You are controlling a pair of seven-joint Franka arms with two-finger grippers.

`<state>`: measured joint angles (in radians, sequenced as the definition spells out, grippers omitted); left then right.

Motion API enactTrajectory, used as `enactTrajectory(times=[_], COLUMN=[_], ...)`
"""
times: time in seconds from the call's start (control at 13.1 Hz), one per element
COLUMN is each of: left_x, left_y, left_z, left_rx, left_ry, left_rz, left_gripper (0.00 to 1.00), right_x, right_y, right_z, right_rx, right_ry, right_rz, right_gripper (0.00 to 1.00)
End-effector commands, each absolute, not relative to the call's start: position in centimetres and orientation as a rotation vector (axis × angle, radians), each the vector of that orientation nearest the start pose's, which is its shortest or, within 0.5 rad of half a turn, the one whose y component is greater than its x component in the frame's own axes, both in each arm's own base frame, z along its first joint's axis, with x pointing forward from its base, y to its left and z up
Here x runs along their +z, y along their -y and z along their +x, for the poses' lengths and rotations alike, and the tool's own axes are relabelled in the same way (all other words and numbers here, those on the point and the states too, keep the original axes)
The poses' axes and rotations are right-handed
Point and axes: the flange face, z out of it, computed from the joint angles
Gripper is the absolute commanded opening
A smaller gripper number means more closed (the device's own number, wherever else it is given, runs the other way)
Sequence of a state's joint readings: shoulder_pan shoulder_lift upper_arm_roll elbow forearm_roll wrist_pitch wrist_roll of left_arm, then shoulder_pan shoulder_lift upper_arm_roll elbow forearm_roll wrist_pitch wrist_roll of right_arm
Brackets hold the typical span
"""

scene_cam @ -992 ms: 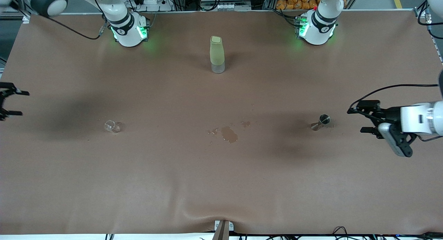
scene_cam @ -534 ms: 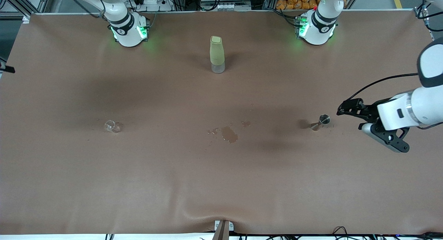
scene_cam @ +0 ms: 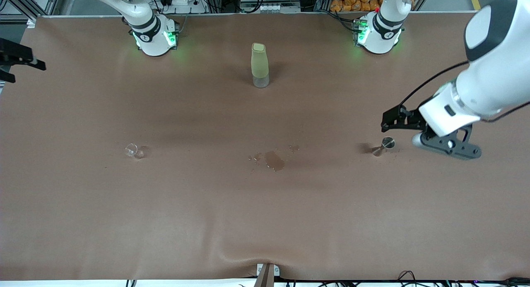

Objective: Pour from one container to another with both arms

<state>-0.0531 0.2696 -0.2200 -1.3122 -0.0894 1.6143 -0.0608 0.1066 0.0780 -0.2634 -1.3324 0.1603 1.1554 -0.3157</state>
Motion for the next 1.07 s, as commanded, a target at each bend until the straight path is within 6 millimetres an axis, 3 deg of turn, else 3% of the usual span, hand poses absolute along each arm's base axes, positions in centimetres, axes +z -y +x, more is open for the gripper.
enactTrajectory(times=[0.0,0.23,0.46,0.76,0.99], left_x=[60.0,60.0,61.1,63.3,64.2], left_y=[10.8,5.6,5.2,2.7,2.7], left_z=[59.4,57.4,55.9,54.9,53.9], left_rx=[-0.033,-0.007,0.0,-0.084,-0.103], left_ry=[-0.166,-0.07,-0.05,0.022,0.033], left_rz=[-3.233,-3.148,-3.106,-3.104,-3.104], left_gripper=[1.0,1.0,1.0,1.0,1.0], right_x=[65.7,64.9,64.6,64.3,63.6], right_y=[3.6,3.5,3.4,3.8,4.7], right_z=[52.2,51.9,51.8,52.1,52.3], right_rx=[0.342,0.332,0.342,0.328,0.314], right_ry=[0.214,0.212,0.161,0.124,0.094], right_rz=[-2.997,-3.013,-3.025,-3.043,-3.047], right_gripper=[1.0,1.0,1.0,1.0,1.0])
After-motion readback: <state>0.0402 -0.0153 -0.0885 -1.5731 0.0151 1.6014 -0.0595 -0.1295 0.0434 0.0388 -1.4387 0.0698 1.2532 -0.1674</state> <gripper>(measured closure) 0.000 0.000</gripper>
